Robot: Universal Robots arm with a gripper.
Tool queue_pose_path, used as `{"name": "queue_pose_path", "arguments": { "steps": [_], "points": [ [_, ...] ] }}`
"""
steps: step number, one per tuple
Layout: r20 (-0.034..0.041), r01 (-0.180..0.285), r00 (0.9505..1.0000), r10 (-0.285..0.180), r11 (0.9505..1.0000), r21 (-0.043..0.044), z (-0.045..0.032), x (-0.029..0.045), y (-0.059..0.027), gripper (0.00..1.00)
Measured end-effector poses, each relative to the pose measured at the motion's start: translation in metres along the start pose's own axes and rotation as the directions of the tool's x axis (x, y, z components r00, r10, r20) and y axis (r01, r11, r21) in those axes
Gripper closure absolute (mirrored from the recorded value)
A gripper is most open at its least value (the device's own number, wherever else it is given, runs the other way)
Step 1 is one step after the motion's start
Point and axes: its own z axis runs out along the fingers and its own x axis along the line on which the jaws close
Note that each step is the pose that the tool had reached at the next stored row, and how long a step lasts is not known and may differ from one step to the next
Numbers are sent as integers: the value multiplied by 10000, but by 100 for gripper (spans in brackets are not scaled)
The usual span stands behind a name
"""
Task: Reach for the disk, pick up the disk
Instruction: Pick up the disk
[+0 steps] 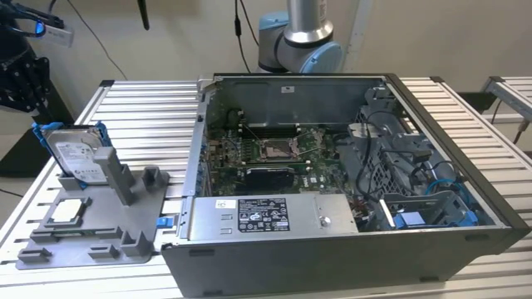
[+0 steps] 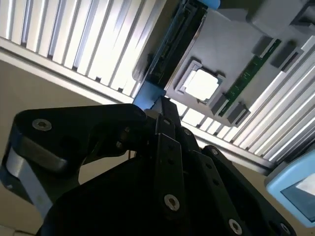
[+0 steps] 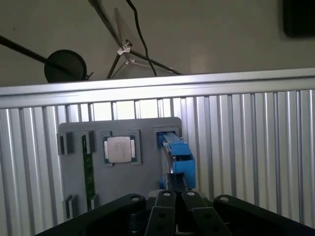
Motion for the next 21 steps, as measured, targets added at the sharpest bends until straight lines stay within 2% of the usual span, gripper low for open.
{"name": "queue_pose_path", "arguments": {
  "steps": [3, 4, 14, 21],
  "points": [
    [-1, 53, 10000, -53, 10000, -1, 0, 0, 0, 100],
    [-1, 70, 10000, -70, 10000, -2, 0, 0, 0, 0],
    [0, 210, 9998, -210, 9998, 15, 21, -13, 0, 0],
    [-4, 698, 9976, -698, 9975, 109, 139, -38, 1, 0]
  ]
}}
